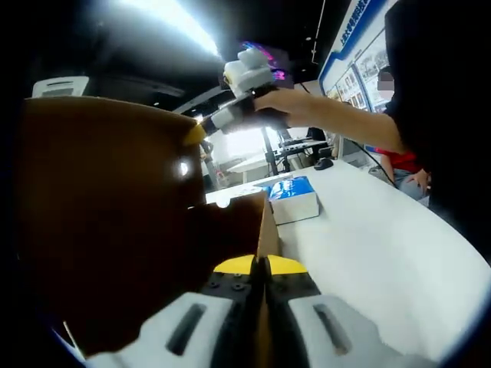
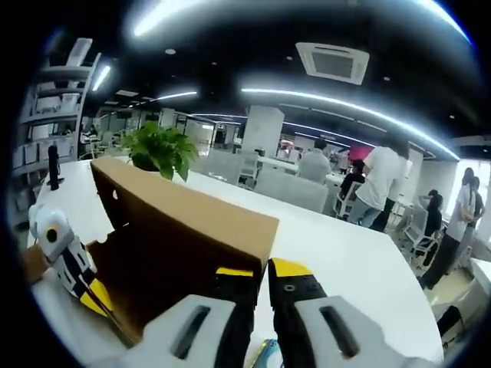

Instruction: Operate the shoe box by opening the lid, removing the specified soft item, and placing it in the target area until the item is outside and the box remains undamaged.

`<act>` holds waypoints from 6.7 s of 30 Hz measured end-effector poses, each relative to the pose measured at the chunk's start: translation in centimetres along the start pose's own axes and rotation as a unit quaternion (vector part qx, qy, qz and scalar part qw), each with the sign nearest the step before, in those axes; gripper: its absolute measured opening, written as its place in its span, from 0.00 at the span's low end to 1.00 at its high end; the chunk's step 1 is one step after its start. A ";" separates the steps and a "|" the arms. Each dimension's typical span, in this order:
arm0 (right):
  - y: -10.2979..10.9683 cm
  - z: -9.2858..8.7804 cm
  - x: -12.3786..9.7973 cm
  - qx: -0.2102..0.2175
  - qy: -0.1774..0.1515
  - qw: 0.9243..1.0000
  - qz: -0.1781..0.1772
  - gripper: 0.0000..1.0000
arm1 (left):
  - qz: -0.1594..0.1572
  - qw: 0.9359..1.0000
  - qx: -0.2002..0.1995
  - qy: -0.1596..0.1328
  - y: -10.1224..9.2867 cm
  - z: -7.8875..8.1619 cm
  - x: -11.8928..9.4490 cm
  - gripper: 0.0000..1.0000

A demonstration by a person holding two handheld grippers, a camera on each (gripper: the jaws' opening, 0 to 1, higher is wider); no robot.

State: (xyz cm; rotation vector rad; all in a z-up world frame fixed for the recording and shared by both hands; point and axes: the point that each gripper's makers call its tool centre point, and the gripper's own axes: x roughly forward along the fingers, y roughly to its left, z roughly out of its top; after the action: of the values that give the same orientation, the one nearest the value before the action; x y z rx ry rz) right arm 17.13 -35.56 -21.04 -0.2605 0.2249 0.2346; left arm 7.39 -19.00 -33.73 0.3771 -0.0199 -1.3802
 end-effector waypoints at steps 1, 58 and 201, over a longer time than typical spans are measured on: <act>0.0 -0.3 0.0 0.000 0.001 1.000 0.000 0.04 | 0.001 1.000 0.000 0.000 0.0 0.0 0.0 0.04; -0.2 -1.8 -0.8 0.002 0.013 1.000 -0.011 0.03 | 0.057 0.997 -0.017 -0.038 0.4 3.2 -0.7 0.44; 9.3 2.0 -1.2 -0.442 0.194 0.830 0.281 0.29 | 0.048 0.925 0.120 0.357 11.3 8.7 -6.4 0.31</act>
State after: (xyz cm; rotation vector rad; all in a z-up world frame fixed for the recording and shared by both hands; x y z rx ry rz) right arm 13.97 -26.49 -20.92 -1.1819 0.5950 0.8823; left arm 14.79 -13.45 -21.13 1.0548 0.3918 -1.0793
